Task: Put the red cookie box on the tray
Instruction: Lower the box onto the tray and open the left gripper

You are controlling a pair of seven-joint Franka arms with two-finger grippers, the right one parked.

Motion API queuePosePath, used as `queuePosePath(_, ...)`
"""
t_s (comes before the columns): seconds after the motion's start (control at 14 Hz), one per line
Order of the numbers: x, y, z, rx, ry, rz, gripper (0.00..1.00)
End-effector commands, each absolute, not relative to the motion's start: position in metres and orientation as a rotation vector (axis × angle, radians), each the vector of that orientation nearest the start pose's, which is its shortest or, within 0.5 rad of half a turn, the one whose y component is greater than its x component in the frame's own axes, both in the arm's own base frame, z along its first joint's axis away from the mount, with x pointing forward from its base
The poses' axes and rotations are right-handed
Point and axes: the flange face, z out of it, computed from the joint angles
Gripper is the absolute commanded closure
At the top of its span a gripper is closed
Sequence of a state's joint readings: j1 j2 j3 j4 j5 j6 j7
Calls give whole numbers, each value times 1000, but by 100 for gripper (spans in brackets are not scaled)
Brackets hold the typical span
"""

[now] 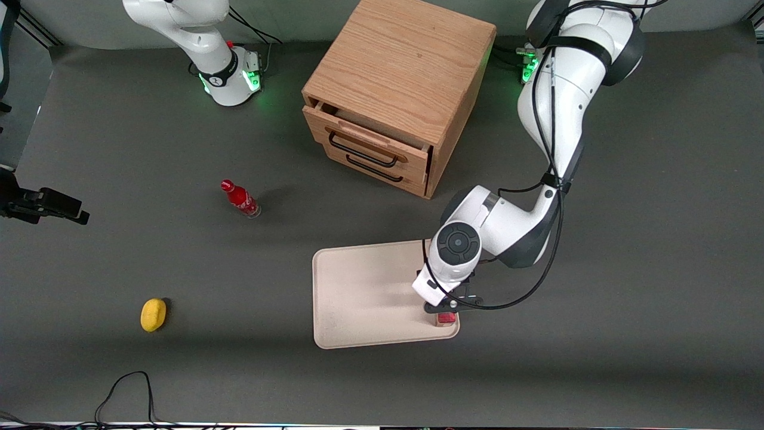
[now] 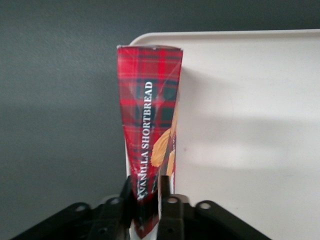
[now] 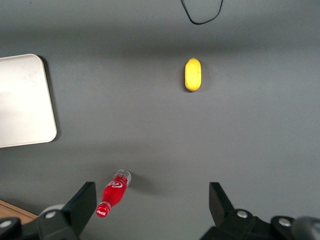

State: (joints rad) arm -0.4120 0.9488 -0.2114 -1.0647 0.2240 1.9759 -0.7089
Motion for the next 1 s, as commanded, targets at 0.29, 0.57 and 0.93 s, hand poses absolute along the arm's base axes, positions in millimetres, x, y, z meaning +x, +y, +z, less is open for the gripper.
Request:
queuePosePath(0.29, 656, -396, 304, -3026, -116, -18, 0)
queuePosePath(0.57, 632, -392, 399, -3009, -131, 27, 0)
queuePosePath(0.93, 583, -324, 565, -2995, -234, 65, 0)
